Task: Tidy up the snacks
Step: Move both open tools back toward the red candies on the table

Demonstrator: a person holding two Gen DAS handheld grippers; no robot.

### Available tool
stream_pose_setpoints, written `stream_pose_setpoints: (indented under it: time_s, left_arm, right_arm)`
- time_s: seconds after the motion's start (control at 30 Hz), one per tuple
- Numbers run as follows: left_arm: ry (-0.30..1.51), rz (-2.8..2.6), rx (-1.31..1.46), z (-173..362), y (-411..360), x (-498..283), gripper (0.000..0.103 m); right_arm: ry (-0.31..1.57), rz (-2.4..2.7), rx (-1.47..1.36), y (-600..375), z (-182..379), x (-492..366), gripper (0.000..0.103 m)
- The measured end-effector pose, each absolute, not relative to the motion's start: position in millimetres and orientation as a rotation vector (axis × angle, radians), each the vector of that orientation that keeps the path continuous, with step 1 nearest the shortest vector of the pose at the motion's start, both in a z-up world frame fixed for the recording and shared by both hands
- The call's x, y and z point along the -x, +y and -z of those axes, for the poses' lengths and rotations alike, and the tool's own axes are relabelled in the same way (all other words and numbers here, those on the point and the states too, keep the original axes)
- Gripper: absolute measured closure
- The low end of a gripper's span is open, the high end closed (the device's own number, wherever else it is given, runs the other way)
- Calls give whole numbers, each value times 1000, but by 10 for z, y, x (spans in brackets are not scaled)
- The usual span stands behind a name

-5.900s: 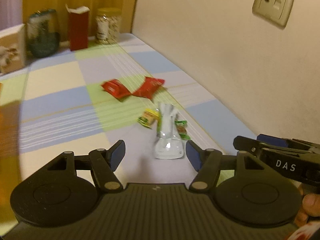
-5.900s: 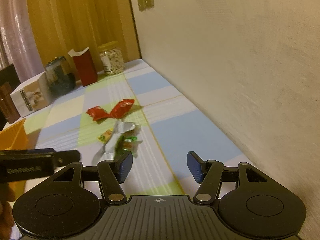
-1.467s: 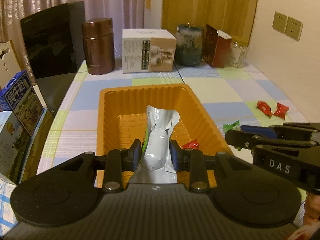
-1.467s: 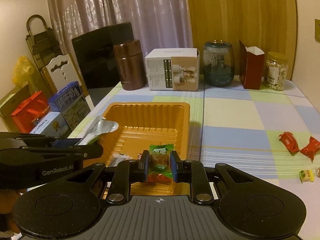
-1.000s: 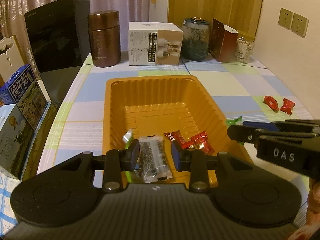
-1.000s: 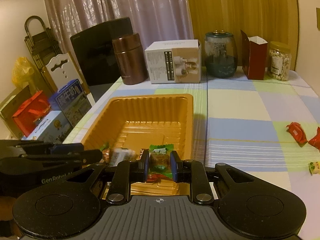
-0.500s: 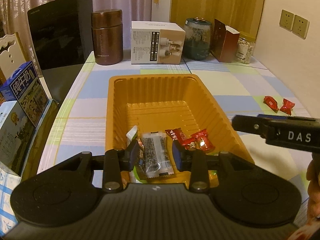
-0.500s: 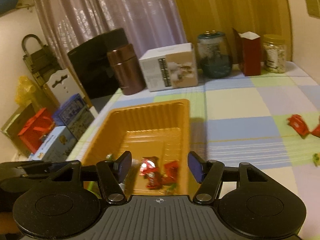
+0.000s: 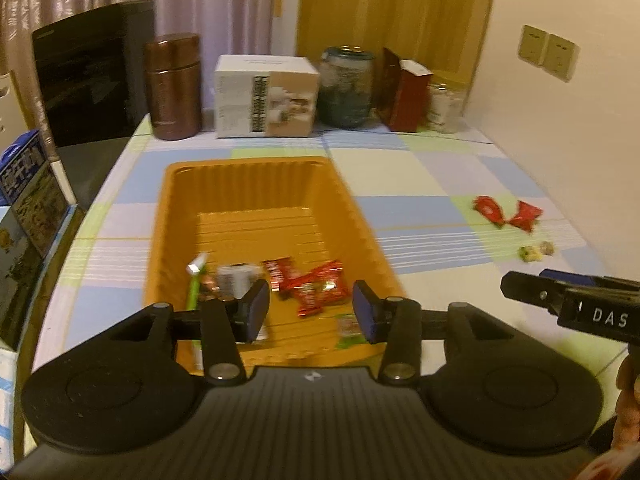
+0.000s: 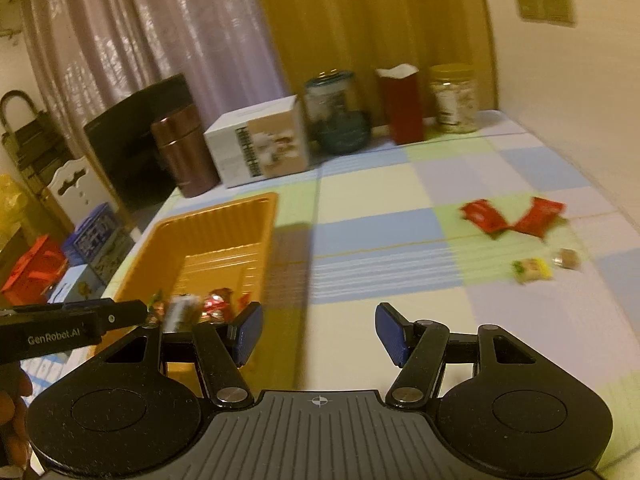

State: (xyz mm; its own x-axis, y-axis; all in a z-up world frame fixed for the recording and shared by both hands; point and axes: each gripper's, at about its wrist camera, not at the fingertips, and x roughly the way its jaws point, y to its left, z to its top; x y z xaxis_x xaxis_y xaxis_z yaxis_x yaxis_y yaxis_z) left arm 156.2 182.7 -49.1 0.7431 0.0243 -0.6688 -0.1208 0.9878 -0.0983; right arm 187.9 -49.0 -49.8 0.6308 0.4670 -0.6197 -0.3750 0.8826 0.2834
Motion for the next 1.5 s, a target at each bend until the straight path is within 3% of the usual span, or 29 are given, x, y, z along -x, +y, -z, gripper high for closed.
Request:
stream_pose_setpoints:
  time_s: [0.83,1.5]
  left_arm:
    - [723,98,76,309,535,-1771,40]
    - [747,155,14,449,97,-2086,37]
  right_arm:
    - [690,-249,-239,-1922,209,-1707,41]
    - [708,-179,-243,-2353,397,-1940,41]
